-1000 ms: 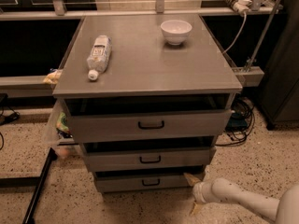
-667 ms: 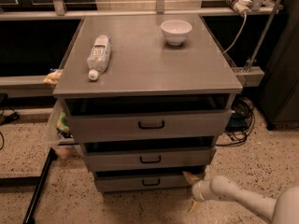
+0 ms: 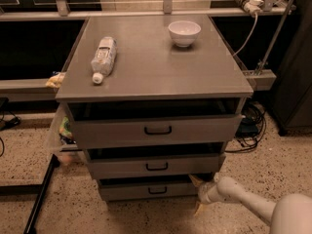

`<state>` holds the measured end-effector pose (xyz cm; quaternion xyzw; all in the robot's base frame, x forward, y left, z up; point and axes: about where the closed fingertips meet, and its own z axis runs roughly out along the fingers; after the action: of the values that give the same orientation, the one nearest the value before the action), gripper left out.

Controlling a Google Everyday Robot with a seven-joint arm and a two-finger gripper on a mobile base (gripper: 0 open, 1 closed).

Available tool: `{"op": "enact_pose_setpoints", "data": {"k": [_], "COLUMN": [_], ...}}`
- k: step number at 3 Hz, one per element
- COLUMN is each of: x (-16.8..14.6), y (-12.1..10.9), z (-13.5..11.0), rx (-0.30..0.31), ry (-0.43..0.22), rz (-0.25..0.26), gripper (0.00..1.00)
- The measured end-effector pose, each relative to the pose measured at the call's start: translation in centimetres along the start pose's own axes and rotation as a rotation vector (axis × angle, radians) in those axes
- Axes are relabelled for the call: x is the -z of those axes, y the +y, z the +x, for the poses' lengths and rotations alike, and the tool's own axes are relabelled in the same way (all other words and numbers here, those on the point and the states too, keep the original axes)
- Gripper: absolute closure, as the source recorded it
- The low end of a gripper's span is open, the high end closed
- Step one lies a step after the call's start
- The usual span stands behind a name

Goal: Open bottom drawer

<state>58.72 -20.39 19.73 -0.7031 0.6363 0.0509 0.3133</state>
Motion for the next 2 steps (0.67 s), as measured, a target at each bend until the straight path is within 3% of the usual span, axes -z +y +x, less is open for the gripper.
{"op": "enact_pose_setpoints", "data": {"k": [2], "x": [-2.8], "y": [-1.2], "z": [1.4], "rx": [-0.027], "ry": [0.001], "rz": [-0.041], "gripper": [0.0]}}
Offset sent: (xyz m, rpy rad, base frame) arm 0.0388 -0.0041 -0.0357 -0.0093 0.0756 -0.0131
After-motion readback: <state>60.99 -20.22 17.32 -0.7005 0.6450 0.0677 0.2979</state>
